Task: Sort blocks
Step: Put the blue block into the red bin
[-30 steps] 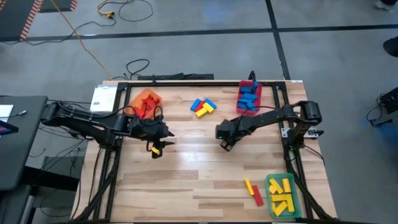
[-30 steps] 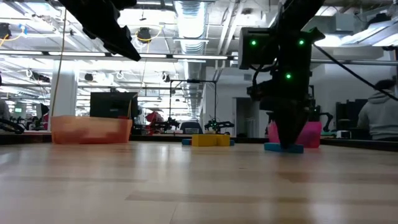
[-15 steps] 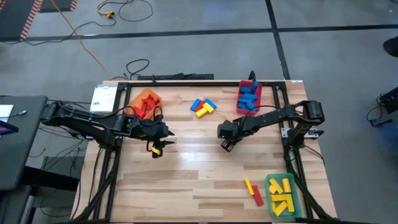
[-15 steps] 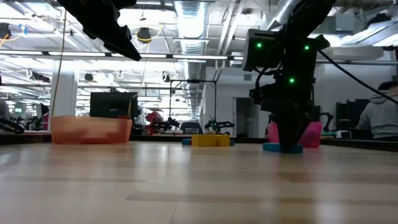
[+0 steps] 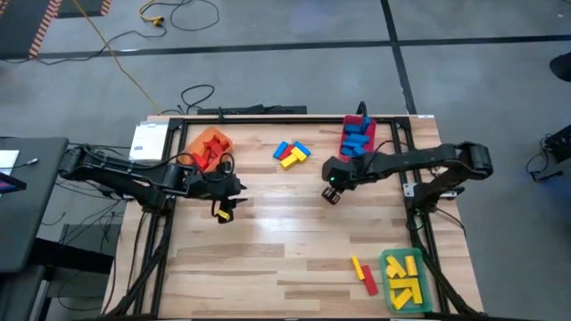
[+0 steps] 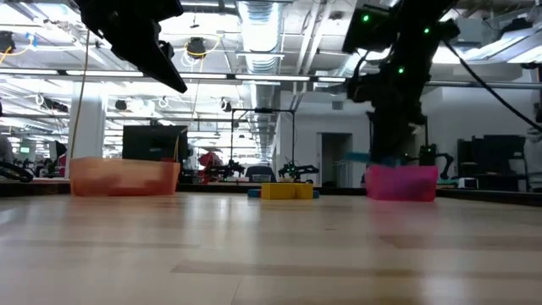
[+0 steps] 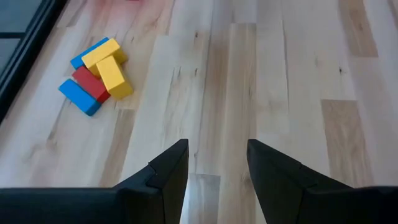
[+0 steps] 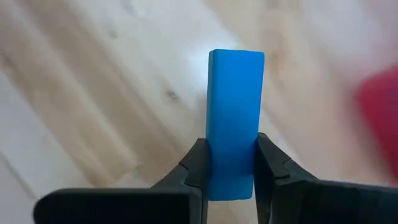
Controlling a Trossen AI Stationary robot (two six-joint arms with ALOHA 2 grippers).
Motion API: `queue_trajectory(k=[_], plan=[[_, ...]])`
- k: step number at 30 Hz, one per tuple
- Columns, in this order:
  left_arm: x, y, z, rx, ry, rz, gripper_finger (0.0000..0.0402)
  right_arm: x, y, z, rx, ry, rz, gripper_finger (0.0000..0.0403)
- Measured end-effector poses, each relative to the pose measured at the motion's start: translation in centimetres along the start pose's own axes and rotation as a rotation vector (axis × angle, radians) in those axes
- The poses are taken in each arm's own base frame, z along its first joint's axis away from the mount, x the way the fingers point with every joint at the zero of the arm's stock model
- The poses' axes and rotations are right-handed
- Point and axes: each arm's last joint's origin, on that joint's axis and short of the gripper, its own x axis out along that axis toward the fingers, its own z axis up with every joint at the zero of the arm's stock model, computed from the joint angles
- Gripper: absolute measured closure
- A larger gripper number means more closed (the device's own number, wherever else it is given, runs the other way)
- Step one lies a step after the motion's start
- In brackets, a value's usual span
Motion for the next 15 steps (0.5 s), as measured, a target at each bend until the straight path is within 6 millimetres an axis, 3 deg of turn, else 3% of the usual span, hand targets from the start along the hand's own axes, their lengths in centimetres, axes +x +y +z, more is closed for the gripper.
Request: queue_trajectory(k=[8,15], plan=[[0.0,0.0,0.0,0.028,0.002,0.001,0.0243,-3.4,-3.5,0.6,0.051,-0.087,-0.081,0.0328],[0.0,0.0,0.0,0.027,0.001,0.001,0.0243,-4.8,-6.8,0.9,0.078,-0.091,-0.151,0.0327]])
